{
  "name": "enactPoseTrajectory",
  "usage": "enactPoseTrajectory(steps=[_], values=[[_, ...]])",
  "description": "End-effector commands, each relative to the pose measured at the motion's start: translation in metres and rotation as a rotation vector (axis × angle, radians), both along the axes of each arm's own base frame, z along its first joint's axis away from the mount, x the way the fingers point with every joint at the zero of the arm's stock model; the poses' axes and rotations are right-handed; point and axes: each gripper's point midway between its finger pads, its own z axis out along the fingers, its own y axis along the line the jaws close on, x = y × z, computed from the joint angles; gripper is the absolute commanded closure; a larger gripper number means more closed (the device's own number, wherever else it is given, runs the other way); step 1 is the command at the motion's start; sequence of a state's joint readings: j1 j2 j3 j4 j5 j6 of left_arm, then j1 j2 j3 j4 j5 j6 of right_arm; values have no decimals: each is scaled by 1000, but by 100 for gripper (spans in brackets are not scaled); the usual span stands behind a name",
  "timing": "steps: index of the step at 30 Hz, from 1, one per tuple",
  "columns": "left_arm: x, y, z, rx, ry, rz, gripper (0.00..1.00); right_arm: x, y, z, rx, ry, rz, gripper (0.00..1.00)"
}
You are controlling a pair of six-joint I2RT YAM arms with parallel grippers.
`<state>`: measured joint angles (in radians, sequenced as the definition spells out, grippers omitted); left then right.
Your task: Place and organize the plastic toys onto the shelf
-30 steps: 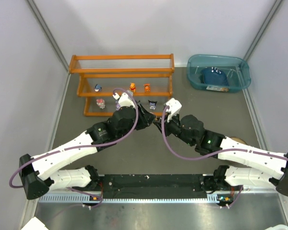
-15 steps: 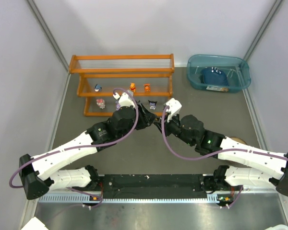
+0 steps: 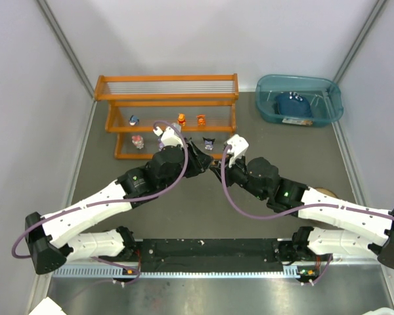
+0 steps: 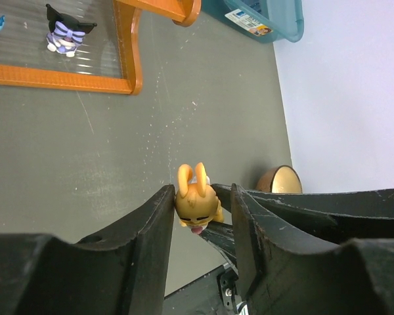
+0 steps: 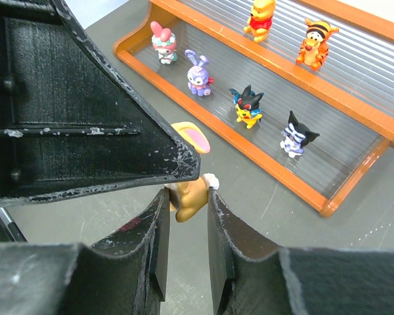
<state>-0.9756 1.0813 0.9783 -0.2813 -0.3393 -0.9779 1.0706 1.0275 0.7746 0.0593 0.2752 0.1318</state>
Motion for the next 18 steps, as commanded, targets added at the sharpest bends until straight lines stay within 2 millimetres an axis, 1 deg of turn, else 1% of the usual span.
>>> enactPoseTrajectory(steps=[1,7,15,18], values=[[2,3,29,-75,-57,22,55,-3,1,25,58,-36,11,100],[1,2,28,-73,-54,15,55,-3,1,27,60,-42,11,100],[0,-2,20,-59,-38,-1,55,-3,1,28,62,-43,11,100],[0,-2,20,-61,-37,-1,56,-3,1,27,60,-44,12,100]])
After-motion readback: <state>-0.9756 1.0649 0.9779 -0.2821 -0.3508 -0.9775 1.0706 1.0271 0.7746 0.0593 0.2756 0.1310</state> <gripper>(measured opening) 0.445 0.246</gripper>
